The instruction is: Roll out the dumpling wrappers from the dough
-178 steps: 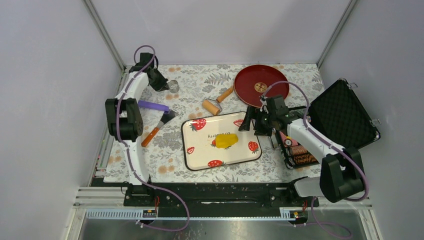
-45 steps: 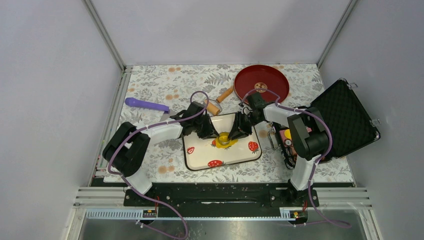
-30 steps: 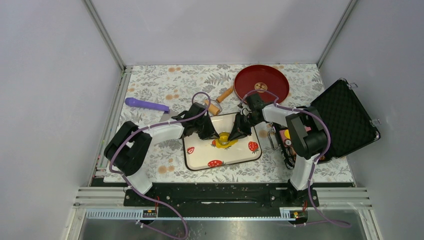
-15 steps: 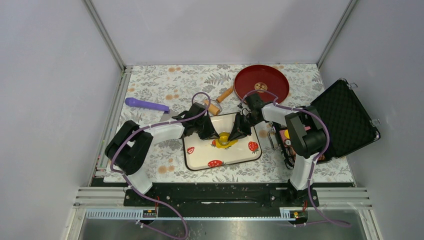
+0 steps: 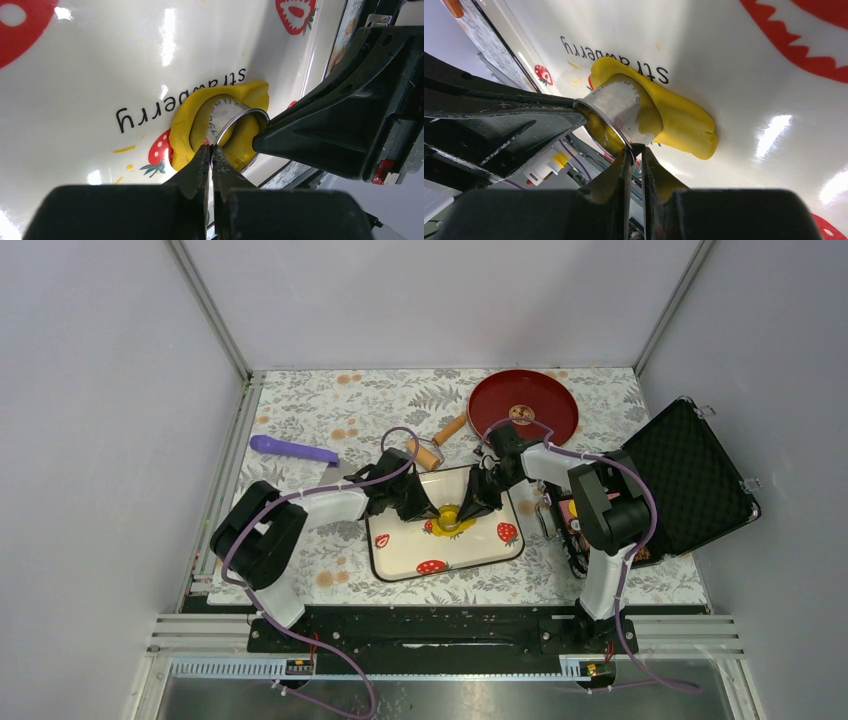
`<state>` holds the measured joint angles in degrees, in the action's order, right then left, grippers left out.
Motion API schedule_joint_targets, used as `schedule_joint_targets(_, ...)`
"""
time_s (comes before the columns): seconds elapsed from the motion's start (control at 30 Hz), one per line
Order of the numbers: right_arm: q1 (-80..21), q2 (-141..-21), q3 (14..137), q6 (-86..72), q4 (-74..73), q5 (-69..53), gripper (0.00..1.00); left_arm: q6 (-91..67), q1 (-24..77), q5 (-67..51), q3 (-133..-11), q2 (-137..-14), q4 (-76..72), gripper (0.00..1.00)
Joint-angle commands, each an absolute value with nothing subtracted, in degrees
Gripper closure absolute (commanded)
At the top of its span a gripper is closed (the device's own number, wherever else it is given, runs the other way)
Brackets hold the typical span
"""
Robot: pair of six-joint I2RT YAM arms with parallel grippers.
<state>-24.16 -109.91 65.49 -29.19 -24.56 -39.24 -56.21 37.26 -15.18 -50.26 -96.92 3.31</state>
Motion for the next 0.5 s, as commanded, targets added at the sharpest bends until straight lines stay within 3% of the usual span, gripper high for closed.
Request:
schedule_joint_targets(0.0, -26.57, -111.71, 66.66, -26.34, -28.04, -37.28, 1.0, -55.94, 39.04, -10.23, -48.19, -101.46, 11.39, 1.0)
schedule_joint_targets(0.47, -27.25, -112.69, 62.93, -24.71, -27.15, -34.29, 1.0, -55.81, 39.93, -9.36, -47.11, -104.55, 13.09, 1.0)
